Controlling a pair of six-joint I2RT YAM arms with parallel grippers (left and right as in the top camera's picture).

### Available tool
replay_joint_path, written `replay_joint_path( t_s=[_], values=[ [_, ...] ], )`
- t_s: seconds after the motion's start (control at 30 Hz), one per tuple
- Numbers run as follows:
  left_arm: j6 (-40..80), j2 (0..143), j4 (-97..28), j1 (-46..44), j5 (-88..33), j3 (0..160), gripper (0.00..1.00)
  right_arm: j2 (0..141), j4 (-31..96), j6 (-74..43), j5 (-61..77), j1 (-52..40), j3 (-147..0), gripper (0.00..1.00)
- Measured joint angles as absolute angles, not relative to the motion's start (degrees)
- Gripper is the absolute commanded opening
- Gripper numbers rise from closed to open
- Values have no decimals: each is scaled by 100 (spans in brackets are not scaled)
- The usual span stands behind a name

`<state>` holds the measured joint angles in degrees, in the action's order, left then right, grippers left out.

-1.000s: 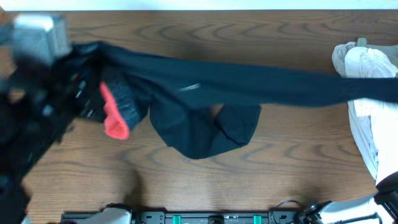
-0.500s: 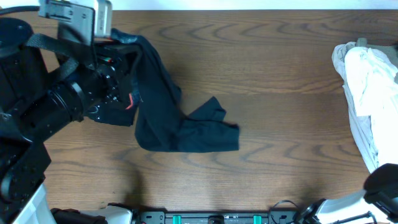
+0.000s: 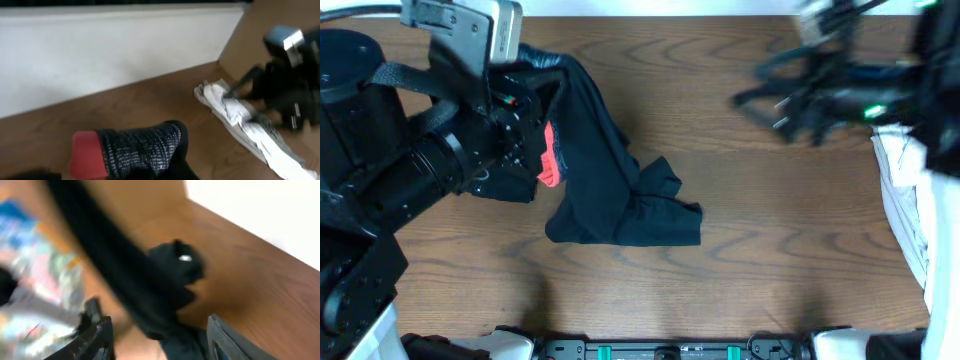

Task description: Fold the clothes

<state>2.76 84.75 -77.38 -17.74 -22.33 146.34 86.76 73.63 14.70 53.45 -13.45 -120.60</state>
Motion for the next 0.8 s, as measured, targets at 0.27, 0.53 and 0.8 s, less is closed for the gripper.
replay_joint_path(
  t_s=[0.27,0.53,0.8],
  values=[
    [274,8475,-7376,-1774,-2233,14634,6,8864,6777,1743,4130,-3398,-12060,63],
    [274,8473,-7303,-1774,-2233,14634,6,9369,5684,1826,3380,-4150,-12057,54],
    [272,8412,-7299,-1774,-2193,14634,6,9454,5199,1752,2904,-4163,-12057,1]
  ],
)
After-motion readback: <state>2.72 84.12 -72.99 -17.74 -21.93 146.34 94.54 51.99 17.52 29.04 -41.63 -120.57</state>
